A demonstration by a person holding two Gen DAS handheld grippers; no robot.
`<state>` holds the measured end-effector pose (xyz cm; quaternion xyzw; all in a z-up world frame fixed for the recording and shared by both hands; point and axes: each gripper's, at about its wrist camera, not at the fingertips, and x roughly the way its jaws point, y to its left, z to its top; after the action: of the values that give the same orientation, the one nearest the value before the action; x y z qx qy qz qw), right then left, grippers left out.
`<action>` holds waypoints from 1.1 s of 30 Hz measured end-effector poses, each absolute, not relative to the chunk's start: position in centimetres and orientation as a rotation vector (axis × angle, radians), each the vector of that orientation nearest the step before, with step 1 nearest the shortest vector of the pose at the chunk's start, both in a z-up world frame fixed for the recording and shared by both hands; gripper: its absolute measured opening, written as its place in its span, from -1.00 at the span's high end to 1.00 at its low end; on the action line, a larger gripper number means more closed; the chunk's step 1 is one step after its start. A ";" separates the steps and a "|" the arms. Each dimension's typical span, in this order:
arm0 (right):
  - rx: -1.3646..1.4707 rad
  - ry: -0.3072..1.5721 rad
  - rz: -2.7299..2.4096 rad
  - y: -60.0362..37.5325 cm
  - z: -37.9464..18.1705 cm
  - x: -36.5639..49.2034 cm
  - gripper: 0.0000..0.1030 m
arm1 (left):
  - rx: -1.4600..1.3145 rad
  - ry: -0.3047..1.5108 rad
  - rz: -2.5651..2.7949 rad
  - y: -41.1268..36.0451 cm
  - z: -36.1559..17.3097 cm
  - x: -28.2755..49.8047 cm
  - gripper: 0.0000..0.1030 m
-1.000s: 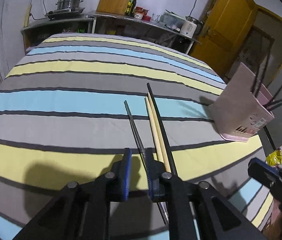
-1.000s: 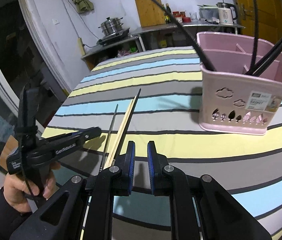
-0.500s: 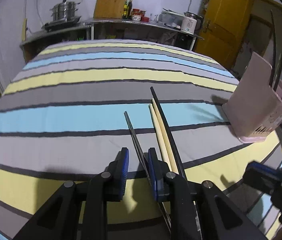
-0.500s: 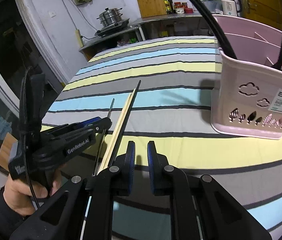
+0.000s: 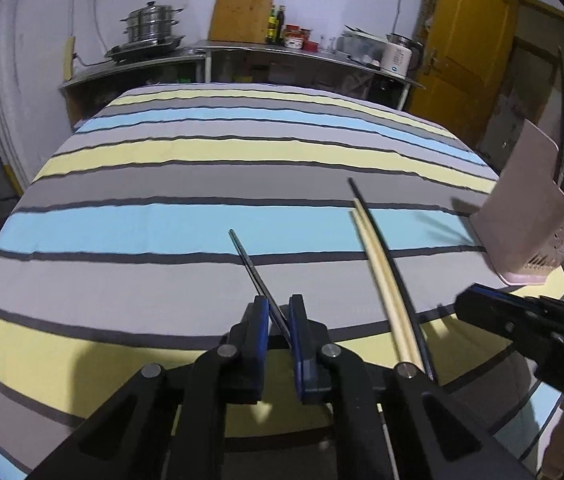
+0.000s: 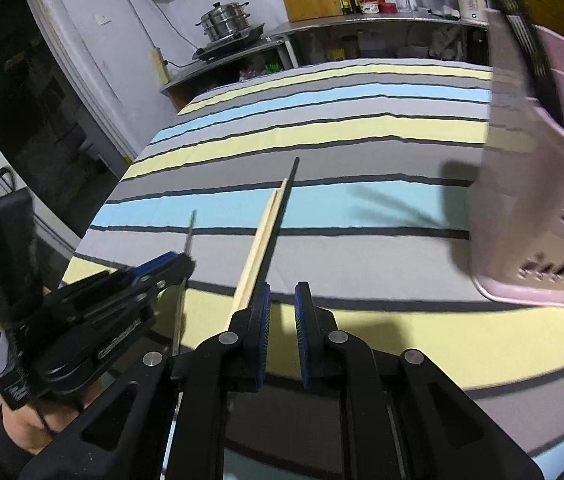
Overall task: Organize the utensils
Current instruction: 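Close the left tool on a thin metal chopstick while the right tool grasps a black one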
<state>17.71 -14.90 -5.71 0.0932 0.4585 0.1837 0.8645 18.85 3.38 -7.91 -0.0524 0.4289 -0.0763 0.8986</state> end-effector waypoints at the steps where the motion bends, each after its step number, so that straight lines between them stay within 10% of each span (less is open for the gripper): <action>1: 0.197 0.965 0.387 -14.6 -5.9 18.2 0.76 | -0.121 0.889 -0.159 3.8 -7.9 18.8 0.78; 33: 0.120 1.041 0.289 -13.4 -7.1 22.3 0.73 | -0.193 0.924 -0.169 4.6 -8.1 19.6 0.78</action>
<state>22.32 -13.44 -7.14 0.0573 0.4950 0.1374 0.8560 19.56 4.60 -8.06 -0.0928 0.4447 -0.0813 0.8872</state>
